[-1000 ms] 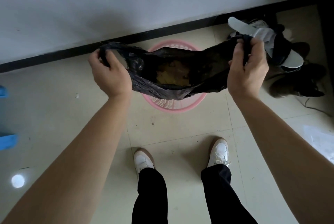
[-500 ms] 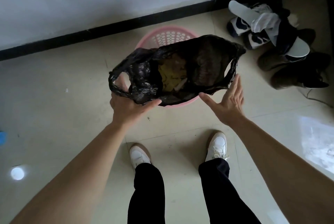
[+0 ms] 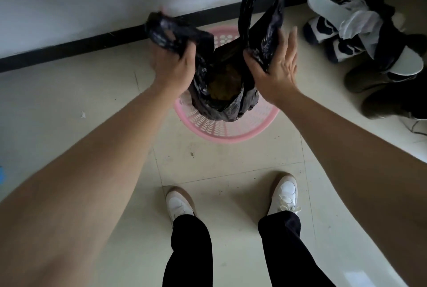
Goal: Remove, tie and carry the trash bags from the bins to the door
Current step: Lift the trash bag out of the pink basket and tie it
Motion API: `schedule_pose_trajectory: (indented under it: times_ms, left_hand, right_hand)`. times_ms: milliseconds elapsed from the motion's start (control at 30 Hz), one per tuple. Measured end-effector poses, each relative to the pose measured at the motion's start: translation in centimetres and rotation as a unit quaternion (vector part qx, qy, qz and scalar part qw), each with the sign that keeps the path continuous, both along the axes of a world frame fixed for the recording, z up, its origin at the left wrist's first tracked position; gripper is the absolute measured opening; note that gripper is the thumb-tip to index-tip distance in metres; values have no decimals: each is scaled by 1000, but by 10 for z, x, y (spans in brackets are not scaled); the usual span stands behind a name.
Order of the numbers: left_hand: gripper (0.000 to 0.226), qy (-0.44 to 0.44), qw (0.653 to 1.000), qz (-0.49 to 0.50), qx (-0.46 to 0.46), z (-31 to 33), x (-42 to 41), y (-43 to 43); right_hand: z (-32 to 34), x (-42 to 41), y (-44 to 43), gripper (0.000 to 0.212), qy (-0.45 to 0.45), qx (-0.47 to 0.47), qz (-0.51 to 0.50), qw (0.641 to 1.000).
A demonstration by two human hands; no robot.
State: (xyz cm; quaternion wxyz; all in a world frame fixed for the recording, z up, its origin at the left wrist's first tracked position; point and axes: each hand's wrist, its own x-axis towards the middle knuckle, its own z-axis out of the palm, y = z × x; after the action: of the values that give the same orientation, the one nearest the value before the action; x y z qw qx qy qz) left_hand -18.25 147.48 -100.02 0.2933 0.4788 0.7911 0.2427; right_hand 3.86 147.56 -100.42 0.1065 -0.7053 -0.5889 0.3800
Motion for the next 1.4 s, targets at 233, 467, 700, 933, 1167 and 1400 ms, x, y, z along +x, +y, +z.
schedule_pose_trajectory:
  times_ms: [233, 467, 700, 933, 1167, 1400]
  left_hand:
    - [37, -362, 900, 237, -48, 38, 31, 8]
    - [70, -526, 737, 424, 1, 51, 22, -11]
    - [19, -400, 872, 283, -19, 94, 12, -28]
    - [19, -391, 829, 400, 23, 208, -7, -53]
    - [22, -383, 804, 448, 77, 327, -28, -112]
    - [14, -325, 834, 442, 56, 336, -76, -197]
  right_hand:
    - [27, -15, 12, 38, 149, 59, -139, 977]
    - [48, -7, 8, 32, 206, -13, -251, 946]
    - [104, -11, -8, 65, 162, -49, -90, 981]
    - [193, -29, -25, 21, 97, -106, 46, 989]
    - [286, -59, -71, 24, 138, -76, 115, 981]
    - [304, -106, -147, 23, 154, -72, 132, 977]
